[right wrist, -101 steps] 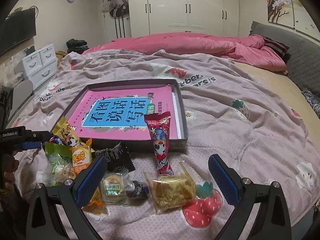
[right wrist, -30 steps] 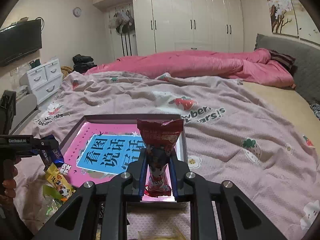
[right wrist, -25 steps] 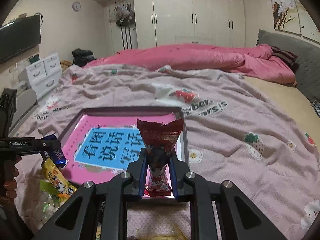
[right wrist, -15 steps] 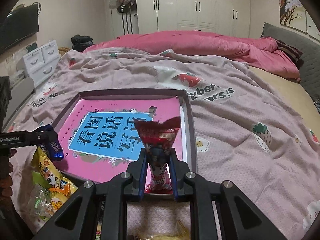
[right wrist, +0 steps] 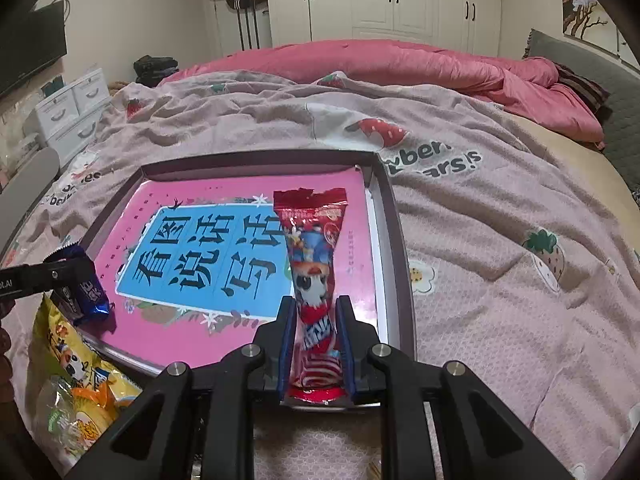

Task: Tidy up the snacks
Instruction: 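Place the Oreo pack in the pink tray while the right tool places the candy stick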

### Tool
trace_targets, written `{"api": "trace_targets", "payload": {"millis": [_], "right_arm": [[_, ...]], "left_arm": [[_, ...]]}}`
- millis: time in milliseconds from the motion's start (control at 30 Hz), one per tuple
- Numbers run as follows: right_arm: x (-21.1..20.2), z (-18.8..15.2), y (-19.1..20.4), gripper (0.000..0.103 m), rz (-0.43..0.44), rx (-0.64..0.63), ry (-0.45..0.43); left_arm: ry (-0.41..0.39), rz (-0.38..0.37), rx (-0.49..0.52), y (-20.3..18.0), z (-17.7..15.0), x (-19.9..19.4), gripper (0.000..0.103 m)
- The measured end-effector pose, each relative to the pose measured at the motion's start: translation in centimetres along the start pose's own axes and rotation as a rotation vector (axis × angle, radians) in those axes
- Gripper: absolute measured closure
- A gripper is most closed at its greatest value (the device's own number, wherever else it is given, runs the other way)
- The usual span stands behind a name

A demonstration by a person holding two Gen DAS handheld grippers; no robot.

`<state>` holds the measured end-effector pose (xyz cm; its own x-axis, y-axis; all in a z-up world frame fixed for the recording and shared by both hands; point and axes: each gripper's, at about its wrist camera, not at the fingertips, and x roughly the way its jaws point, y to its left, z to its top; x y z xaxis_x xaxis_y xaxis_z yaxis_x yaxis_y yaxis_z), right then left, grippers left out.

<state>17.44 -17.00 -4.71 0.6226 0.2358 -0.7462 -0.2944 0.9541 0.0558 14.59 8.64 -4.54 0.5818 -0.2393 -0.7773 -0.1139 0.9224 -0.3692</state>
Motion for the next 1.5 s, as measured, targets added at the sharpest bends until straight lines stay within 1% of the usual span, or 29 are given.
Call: {"api": "trace_targets", "payload": {"millis": [433, 467, 567, 833, 967, 1067, 1133, 1233, 1400, 1500], "right_arm": [[-0.1, -0.4, -0.5, 0.082, 0.01, 0.026, 0.014], [-0.1, -0.5, -0.5, 0.082, 0.01, 0.027, 0.013], [-0.2, -0.6, -0.7, 0.082, 0.01, 0.034, 0.015], [-0.7, -0.7, -1.6, 0.082, 0.012, 0.072, 0.007], [-1.0, -0.8, -2.0, 0.082, 0.015, 0.082, 0.0], [-1.5, -0.8, -2.2, 0.08, 0.016, 0.089, -0.011], [-1.9, -0.8, -2.4, 0.077, 0.022, 0.094, -0.022], [-2.5, -0.8, -2.5, 0.073, 0.026, 0.101, -0.035], [-3.8, -0.6, -2.6, 0.071, 0.039, 0.104, -0.061], [-4.5, -0.5, -2.5, 0.067, 0.045, 0.105, -0.076]], "left_arm": [[-0.006, 0.018, -0.001, 0.1, 0.1, -0.3, 0.05], [-0.005, 0.019, -0.002, 0.1, 0.1, -0.3, 0.049], [-0.01, 0.024, -0.002, 0.1, 0.1, -0.6, 0.041], [-0.038, 0.019, 0.005, -0.2, 0.3, -1.6, 0.04], [-0.05, 0.017, 0.008, -0.3, 0.4, -2.2, 0.037], [-0.061, 0.015, 0.007, -0.3, 0.5, -2.7, 0.036], [-0.07, 0.014, 0.007, -0.3, 0.6, -3.2, 0.036], [-0.085, 0.012, 0.007, -0.3, 0.7, -3.8, 0.032], [-0.105, 0.006, 0.01, -0.5, 0.8, -4.8, 0.032], [-0.118, 0.003, 0.016, -0.6, 0.7, -5.5, 0.032]]}}
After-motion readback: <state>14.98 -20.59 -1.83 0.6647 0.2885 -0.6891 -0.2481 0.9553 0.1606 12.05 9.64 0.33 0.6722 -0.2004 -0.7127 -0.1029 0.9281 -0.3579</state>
